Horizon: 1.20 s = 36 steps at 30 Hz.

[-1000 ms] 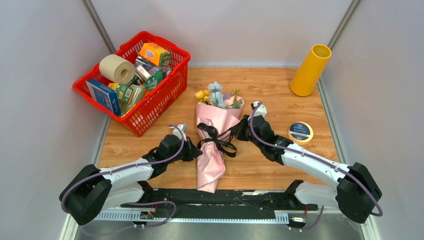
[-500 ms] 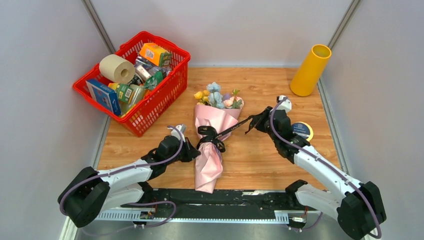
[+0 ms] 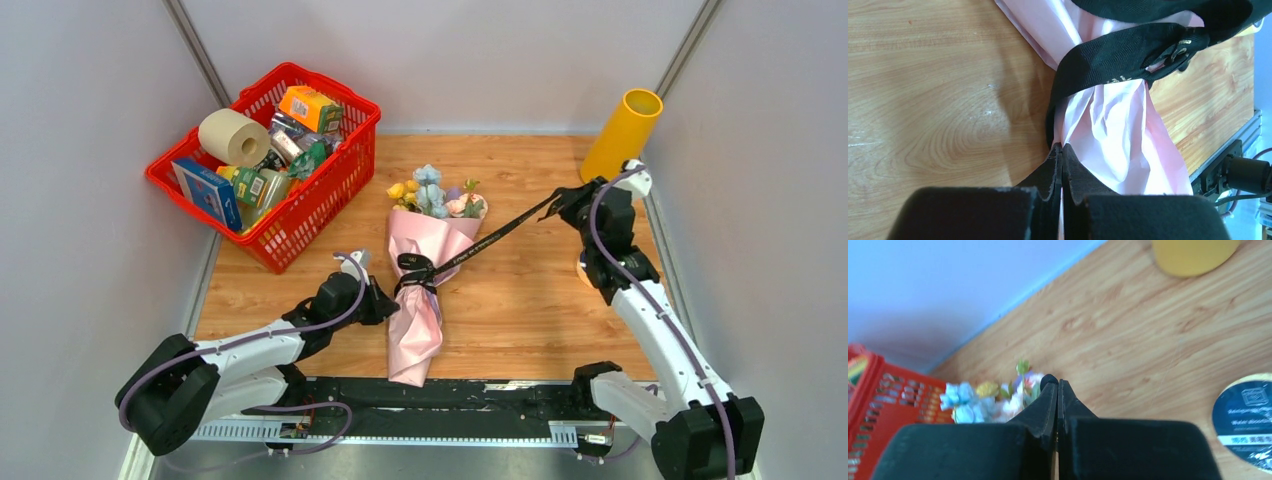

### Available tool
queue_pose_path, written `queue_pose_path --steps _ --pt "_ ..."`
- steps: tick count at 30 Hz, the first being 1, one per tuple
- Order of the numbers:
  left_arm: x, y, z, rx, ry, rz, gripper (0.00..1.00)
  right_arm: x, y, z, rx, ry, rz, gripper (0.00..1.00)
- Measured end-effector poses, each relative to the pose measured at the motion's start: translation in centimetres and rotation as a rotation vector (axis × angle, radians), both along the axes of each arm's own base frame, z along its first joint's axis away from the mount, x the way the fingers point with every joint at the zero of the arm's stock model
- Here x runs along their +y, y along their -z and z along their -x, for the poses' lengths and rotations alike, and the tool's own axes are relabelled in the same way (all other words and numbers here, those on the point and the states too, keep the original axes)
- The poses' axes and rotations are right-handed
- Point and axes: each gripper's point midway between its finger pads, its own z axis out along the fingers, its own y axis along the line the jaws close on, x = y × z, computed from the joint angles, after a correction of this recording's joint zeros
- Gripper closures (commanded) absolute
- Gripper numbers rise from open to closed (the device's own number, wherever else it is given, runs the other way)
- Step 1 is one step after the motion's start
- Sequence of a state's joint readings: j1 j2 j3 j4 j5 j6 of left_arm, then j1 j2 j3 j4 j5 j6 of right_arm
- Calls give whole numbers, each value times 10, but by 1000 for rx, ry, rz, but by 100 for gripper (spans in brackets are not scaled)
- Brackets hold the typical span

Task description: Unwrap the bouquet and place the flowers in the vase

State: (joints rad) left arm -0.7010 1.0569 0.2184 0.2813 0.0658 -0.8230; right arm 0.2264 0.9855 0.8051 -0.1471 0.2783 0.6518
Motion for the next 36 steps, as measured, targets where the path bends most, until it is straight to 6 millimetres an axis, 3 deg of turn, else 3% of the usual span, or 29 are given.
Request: queue_pose_path --steps 3,7,11,13,16,23,26,29,32,36 --pt "1 1 0 0 -4 -2 100 -25 -26 -7 -48 75 -7 100" --pt "1 1 0 1 -4 -2 100 -43 -62 -14 -114 139 -12 100" --pt "1 0 0 -2 -6 -2 100 -42 -89 -21 -161 133 -19 100" --pt "1 0 0 -3 -7 -1 100 -35 -91 -25 -166 96 -23 100" --pt "1 -1 0 -4 -7 0 100 -15 -76 -33 -136 -12 -34 99" --pt "2 0 1 -5 -8 2 100 29 33 -28 131 -263 -52 45" --pt "2 -1 1 -2 -8 6 100 50 57 -21 227 -372 -27 38" --pt "0 -1 2 7 -6 18 100 86 59 0 249 -521 -1 38" --pt "-2 -2 3 19 -5 31 96 134 46 29 212 -674 31 43" --pt "-2 -4 4 25 -7 41 68 195 32 82 130 -887 29 46"
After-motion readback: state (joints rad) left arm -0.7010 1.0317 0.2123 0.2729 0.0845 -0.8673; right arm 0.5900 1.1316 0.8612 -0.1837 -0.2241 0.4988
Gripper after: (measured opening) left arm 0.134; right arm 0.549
